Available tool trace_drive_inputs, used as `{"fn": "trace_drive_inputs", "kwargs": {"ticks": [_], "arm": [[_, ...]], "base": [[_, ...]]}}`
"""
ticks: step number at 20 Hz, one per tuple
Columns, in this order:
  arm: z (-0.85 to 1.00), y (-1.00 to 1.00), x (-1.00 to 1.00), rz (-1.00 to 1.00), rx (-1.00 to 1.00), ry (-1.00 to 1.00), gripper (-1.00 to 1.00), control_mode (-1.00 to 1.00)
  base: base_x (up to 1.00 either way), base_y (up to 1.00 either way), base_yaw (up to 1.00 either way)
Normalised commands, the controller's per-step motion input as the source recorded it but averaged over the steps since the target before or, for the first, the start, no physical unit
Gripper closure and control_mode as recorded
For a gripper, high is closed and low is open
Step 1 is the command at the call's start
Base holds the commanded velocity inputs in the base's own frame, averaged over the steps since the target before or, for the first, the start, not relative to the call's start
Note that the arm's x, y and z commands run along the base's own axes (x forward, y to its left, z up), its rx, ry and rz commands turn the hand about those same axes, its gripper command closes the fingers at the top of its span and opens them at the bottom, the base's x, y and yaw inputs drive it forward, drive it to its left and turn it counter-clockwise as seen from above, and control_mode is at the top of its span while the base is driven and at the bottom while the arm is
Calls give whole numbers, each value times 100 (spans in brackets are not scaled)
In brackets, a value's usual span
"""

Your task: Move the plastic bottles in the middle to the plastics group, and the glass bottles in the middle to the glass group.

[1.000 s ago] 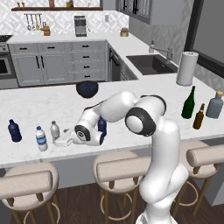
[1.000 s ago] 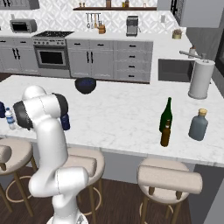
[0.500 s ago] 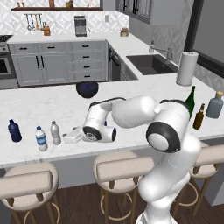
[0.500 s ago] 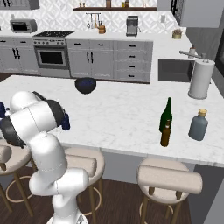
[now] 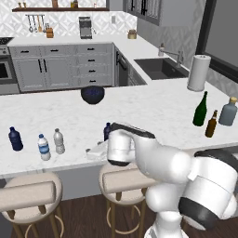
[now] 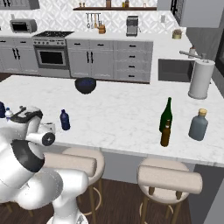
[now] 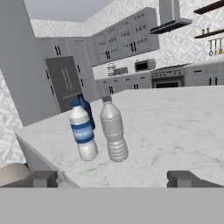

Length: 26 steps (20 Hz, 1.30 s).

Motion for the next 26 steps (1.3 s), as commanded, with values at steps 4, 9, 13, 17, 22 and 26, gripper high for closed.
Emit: {"fn": "trace_drive_inputs", "kwargs": {"ticks": [4, 9, 13, 17, 22, 26], "arm": [[24, -84, -21, -3, -5, 0, -100, -100], [31, -78, -15, -3, 0, 0, -100, -100], [19, -63, -2, -1, -2, 0, -100, -100], [3, -51, 2, 0, -6, 0, -100, -100], [-2, -56, -1, -3, -11, 0, -100, -100], [-14, -69, 0, -5, -9, 0, -100, -100]], "base": [[0, 0, 0], [0, 0, 0], [0, 0, 0], [0, 0, 0], [0, 0, 0], [0, 0, 0]]}}
